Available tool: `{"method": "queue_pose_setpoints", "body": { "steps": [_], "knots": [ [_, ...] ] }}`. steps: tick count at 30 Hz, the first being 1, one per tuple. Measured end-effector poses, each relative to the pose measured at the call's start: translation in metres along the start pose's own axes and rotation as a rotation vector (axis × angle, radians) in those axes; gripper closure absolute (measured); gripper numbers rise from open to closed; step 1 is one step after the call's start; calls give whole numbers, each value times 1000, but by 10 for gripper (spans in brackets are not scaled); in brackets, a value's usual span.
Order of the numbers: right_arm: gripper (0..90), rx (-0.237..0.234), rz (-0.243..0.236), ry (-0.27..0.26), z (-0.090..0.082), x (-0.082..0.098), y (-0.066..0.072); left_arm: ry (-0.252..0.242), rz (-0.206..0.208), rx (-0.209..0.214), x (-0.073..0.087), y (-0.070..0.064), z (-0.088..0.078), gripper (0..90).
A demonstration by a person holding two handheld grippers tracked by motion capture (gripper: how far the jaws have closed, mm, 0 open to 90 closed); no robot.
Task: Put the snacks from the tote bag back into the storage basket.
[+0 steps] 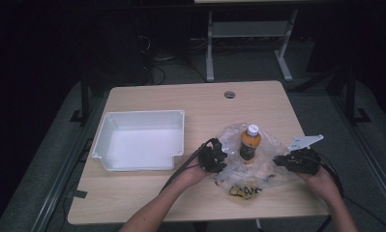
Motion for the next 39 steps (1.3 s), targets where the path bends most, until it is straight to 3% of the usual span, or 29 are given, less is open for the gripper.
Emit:
{"method": "queue_pose_setpoints", "body": {
  "steps": [6, 15, 22, 28, 33, 39],
  "knots": [
    [862, -4, 37, -12, -1, 9, -5, 15, -12, -6, 9, -2, 8, 759],
    [869, 2, 85, -33, -6, 24, -11, -4, -19, -17, 14, -2, 3, 757],
    [787, 10, 88, -80, -16, 23, -6, -85, -27, 29, 13, -7, -20, 720],
    [744, 27, 88, -116, -26, 23, 0, -132, -19, 34, 10, -7, -44, 708],
    [711, 17, 102, -142, -29, 21, 2, -148, -18, 26, 12, -3, -54, 631],
    [616, 0, 74, -147, -30, 15, 10, -176, -3, 49, 12, -2, -68, 598]
  ]
}}
Point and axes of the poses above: each handheld gripper's, and its own axes: z roughly forward along the jaws, x roughly out of its underside, y roughly to its left, the point moved 7 cm from there along z, roughly forward along the jaws, and after that the axes turned 5 degrees about y, right-handed, at the moved point
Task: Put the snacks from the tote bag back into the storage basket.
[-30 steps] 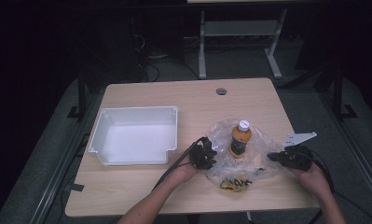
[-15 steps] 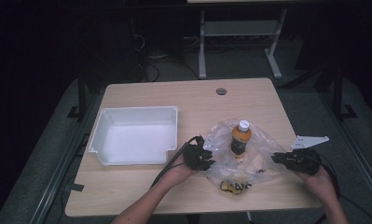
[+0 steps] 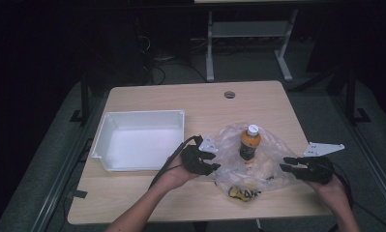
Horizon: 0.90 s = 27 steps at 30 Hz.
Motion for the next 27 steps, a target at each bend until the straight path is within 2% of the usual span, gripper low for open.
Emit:
{"method": "queue_pose_setpoints", "body": {
  "steps": [4, 10, 12, 17, 21, 24, 27],
  "knots": [
    [554, 8, -9, -37, -8, -6, 4, -7, -1, -2, -4, 1, -6, 579],
    [485, 19, 10, -98, -20, -12, 6, -9, 12, -1, -9, 4, -15, 564],
    [465, 30, 17, -104, -24, -11, 7, -24, 15, -5, -12, 4, -18, 555],
    [413, 51, 34, -121, -36, -1, 15, -19, 31, -9, -16, 7, -24, 533],
    [384, 47, 31, -141, -43, 2, 19, -13, 23, -11, -19, 9, -26, 526],
    [353, 26, 46, -153, -43, 0, 18, -15, 23, 1, -22, 9, -25, 518],
    [339, 15, 36, -149, -41, 0, 21, -8, 37, 5, -25, 10, -24, 501]
  ]
}}
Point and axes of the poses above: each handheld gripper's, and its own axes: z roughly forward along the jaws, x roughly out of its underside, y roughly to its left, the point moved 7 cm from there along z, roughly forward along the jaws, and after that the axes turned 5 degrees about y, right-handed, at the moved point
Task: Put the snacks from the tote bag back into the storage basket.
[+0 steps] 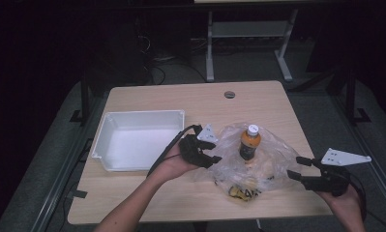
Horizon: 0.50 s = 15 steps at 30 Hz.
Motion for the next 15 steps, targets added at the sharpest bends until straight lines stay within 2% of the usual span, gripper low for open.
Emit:
{"method": "queue_pose_setpoints", "body": {
  "steps": [3, 11, 15],
  "knots": [
    [333, -11, -5, 3, 1, -1, 2, -21, 10, 4, -4, 2, 2, 481],
    [305, -20, -4, -4, 0, -3, 2, 1, 40, 33, -18, 8, 5, 436],
    [303, -36, 6, -8, -1, -1, 2, -13, 47, 51, -27, 9, 4, 419]
  ]
}}
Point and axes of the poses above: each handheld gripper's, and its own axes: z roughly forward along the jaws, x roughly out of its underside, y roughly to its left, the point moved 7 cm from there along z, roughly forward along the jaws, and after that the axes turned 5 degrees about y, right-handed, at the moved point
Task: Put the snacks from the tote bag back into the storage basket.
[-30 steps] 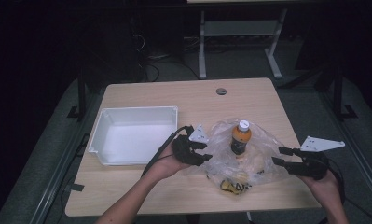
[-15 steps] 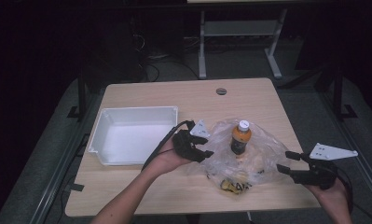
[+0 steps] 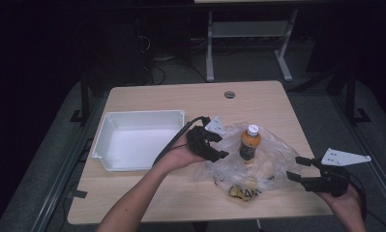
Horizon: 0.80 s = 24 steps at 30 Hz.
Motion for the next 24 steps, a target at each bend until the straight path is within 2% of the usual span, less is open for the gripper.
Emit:
{"method": "queue_pose_setpoints", "body": {
  "steps": [5, 9, 11, 15, 17, 21, 24],
  "knots": [
    [300, -1, 8, -16, -4, 0, -3, 9, 22, 10, -12, 1, 3, 397],
    [300, 6, 6, -16, -5, 0, -4, 19, 28, 42, -18, 2, 9, 403],
    [298, 5, 5, -13, -5, 1, -5, 32, 41, 37, -21, 4, 13, 402],
    [292, 6, 6, -12, -5, 1, -5, 40, 35, 32, -23, 8, 15, 383],
    [291, 7, 5, -14, -5, 0, -5, 48, 44, 25, -24, 12, 15, 372],
    [288, 7, 1, -17, -5, -1, -6, 55, 49, 33, -28, 14, 17, 371],
    [276, -7, 4, -19, -5, -2, -5, 50, 45, 36, -39, 16, 18, 384]
  ]
}}
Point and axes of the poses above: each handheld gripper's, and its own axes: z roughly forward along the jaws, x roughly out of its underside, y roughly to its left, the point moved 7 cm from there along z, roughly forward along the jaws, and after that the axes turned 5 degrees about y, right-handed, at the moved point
